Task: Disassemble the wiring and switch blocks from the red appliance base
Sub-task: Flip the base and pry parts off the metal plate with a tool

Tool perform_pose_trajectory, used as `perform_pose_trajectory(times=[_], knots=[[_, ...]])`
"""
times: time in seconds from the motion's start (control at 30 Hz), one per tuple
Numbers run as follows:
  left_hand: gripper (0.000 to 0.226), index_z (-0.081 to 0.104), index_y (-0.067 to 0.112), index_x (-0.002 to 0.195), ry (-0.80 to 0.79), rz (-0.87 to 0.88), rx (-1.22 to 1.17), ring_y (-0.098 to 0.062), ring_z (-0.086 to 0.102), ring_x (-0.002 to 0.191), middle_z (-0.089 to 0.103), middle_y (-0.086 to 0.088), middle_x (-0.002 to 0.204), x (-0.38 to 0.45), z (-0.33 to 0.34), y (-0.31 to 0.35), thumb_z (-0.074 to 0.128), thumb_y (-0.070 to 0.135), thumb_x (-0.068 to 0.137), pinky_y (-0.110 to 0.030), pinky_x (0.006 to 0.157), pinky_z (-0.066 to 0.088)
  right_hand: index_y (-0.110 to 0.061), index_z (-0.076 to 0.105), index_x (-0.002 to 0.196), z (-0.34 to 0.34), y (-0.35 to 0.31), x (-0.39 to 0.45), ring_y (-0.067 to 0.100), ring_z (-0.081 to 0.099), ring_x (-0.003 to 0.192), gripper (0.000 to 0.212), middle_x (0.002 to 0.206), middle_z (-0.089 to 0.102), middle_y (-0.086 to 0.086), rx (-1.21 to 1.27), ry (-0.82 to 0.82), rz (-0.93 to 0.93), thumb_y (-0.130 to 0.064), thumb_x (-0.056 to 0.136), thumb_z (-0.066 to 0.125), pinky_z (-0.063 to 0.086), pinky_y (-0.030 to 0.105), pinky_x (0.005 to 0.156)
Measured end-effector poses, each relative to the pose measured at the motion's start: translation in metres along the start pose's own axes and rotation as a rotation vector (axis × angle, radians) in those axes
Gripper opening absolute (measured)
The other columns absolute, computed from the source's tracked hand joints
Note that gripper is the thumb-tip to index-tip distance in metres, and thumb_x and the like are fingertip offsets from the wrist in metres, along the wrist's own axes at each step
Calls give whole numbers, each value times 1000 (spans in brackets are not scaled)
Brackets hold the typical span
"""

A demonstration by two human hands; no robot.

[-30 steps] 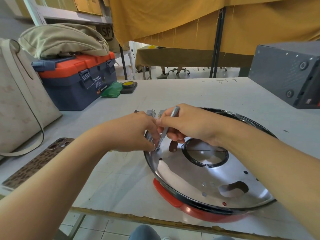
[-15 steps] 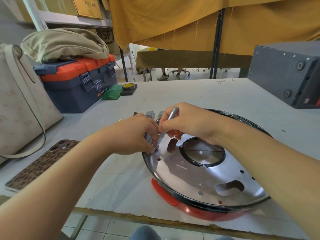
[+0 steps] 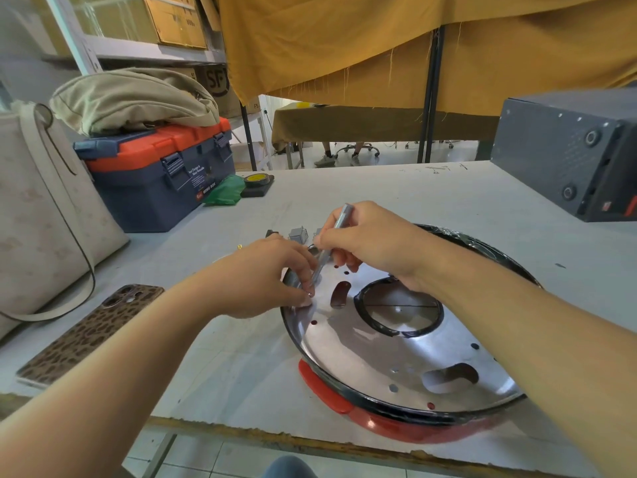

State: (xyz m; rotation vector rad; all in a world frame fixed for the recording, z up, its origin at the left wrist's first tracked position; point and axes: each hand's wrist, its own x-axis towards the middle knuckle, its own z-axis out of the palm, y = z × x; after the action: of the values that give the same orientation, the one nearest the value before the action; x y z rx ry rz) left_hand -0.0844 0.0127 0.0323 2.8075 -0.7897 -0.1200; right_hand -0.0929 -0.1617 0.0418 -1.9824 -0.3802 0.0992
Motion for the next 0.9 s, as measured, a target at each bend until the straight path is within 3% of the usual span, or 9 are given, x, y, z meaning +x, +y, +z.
perform_pose_trajectory(times=[0.1, 0.23, 0.4, 0.47, 0.57, 0.67, 0.8, 0.9], knots=[[1, 68, 32, 80, 47, -23, -95, 43, 25, 78, 35, 48, 84, 0, 2, -4, 68, 31, 81, 1, 67, 25, -11, 59, 71, 0, 0, 2, 6, 48, 48, 23, 47, 53, -7, 12, 80, -29, -19, 93, 57, 43, 19, 50], [8, 71, 32, 75, 90, -76, -360, 35, 41, 85, 59, 39, 91, 0, 3, -9, 68, 28, 81, -4, 72, 26, -15, 58, 75, -2, -2, 2, 6, 51, 48, 25, 49, 56, -7, 72, 195, -89, -26, 97, 53, 45, 21, 52], [11, 75, 20, 83, 173, -168, -741, 6, 63, 94, 70, 19, 101, -6, 0, -12, 65, 14, 84, -14, 79, 40, -14, 63, 87, -4, -15, 0, 17, 65, 60, 24, 72, 71, 8, 135, 198, -157, -28, 100, 49, 57, 28, 64], [10, 73, 15, 89, 273, -196, -805, -2, 66, 93, 73, 10, 97, -9, -2, -15, 65, 12, 84, -17, 82, 45, -17, 64, 94, -5, -19, -1, 21, 71, 72, 22, 82, 73, 10, 85, 167, -172, -28, 101, 46, 59, 30, 73], [9, 70, 11, 89, 347, -218, -864, -11, 69, 81, 75, -4, 84, -15, -4, -23, 64, 7, 84, -20, 74, 52, -24, 61, 98, -8, -24, -4, 22, 73, 73, 21, 82, 74, 11, 33, 98, -156, -28, 103, 41, 60, 35, 76], [12, 71, 15, 86, 339, -258, -757, -8, 69, 71, 74, -1, 77, -20, -2, -37, 64, 6, 84, -15, 64, 53, -21, 60, 100, -13, -20, -11, 21, 73, 75, 22, 84, 74, 10, -60, 18, -108, -22, 103, 38, 59, 33, 76], [16, 74, 29, 85, 321, -313, -540, 0, 65, 74, 73, 10, 78, -17, 6, -58, 65, 16, 86, -18, 72, 50, -24, 63, 98, -19, -9, -25, 5, 70, 84, 20, 92, 75, -3, -255, -100, -44, -22, 101, 43, 54, 23, 83], [13, 75, 27, 87, 317, -319, -350, 2, 61, 79, 68, 16, 84, -10, 12, -69, 65, 19, 86, -16, 72, 47, -31, 62, 99, -18, -4, -38, -2, 66, 93, 14, 98, 74, -10, -380, -171, -33, -27, 98, 49, 50, 21, 88]])
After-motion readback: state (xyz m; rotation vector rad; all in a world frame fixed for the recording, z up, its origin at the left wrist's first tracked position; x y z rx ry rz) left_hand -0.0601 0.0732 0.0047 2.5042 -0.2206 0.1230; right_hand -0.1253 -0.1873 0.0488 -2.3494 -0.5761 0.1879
